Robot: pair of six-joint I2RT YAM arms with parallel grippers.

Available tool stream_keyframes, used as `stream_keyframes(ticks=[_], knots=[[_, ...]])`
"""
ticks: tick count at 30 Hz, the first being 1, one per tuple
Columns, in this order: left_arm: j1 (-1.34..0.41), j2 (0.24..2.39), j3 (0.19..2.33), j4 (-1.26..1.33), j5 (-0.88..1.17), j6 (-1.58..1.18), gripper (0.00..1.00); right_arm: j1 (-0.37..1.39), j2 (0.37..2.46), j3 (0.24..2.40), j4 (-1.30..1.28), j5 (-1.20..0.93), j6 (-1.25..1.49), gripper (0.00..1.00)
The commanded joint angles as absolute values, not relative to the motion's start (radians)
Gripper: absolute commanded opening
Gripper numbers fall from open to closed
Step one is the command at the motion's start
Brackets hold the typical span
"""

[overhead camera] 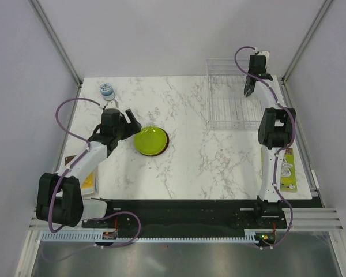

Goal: Unload the plates from the dish rack

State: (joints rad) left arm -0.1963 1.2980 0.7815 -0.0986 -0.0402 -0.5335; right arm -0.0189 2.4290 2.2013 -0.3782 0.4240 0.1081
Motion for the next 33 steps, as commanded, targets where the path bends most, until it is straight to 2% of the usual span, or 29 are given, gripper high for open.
stream_keyframes(ticks=[1, 2, 8, 17, 23, 26, 29, 33], knots=[[-0.193, 1.312, 0.81, -0.067, -0.017, -0.494, 0.87, -0.032, 2.441, 2.234, -0.36, 0.359, 0.095, 0.05], [-0.193, 1.31, 0.807, -0.066, -0.018, -0.494, 0.87, -0.032, 2.431, 2.23, -0.357, 0.353, 0.095, 0.0], [-0.193, 1.295, 0.805, -0.064, -0.012, -0.497, 0.87, -0.008, 2.329, 2.16, -0.286, 0.461, 0.069, 0.0], [-0.195, 1.247, 0.802, -0.084, -0.006, -0.492, 0.87, 0.143, 2.093, 2.024, -0.066, 0.885, -0.15, 0.0], [-0.196, 1.207, 0.801, -0.095, 0.032, -0.499, 0.87, 0.198, 1.925, 1.915, -0.02, 0.994, -0.229, 0.0], [-0.196, 1.19, 0.799, -0.095, 0.052, -0.502, 0.87, 0.248, 1.786, 1.809, -0.053, 0.974, -0.18, 0.0], [-0.196, 1.171, 0.799, -0.094, 0.083, -0.511, 0.87, 0.293, 1.649, 1.738, -0.218, 0.827, -0.002, 0.0], [-0.196, 1.117, 0.752, -0.046, 0.136, -0.548, 0.87, 0.342, 1.481, 1.529, -0.279, 0.553, 0.226, 0.0]])
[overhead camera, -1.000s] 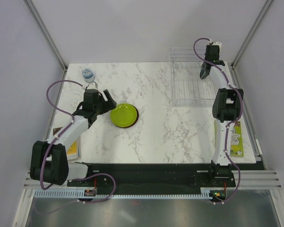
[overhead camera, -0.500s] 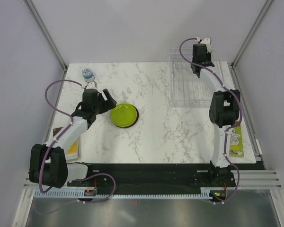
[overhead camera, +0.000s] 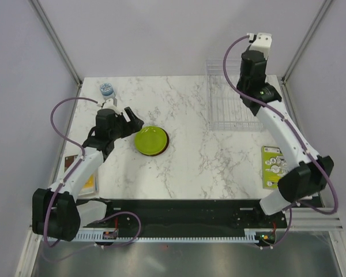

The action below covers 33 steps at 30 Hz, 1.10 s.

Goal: Unload the plates from the dish rack

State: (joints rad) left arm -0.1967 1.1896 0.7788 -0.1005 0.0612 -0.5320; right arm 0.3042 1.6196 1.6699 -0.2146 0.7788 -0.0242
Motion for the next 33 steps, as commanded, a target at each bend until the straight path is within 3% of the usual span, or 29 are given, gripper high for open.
stream_keyframes(ticks=[1, 4, 12, 21, 33], knots=[[-0.196, 1.109, 0.74, -0.011, 0.158, -0.566, 0.88, 0.354, 1.423, 1.49, -0.275, 0.437, 0.27, 0.0], [-0.198, 1.095, 0.71, 0.061, 0.267, -0.615, 0.88, 0.394, 1.336, 1.343, -0.235, 0.3, 0.396, 0.0], [-0.204, 1.089, 0.62, 0.233, 0.397, -0.699, 0.88, 0.529, 1.287, 1.12, -0.109, 0.189, 0.561, 0.0], [-0.239, 1.127, 0.551, 0.37, 0.436, -0.769, 0.88, 0.702, 1.362, 1.063, 0.034, 0.166, 0.67, 0.0], [-0.256, 1.172, 0.488, 0.538, 0.465, -0.834, 0.87, 0.779, 1.453, 1.006, 0.264, 0.032, 0.839, 0.0]])
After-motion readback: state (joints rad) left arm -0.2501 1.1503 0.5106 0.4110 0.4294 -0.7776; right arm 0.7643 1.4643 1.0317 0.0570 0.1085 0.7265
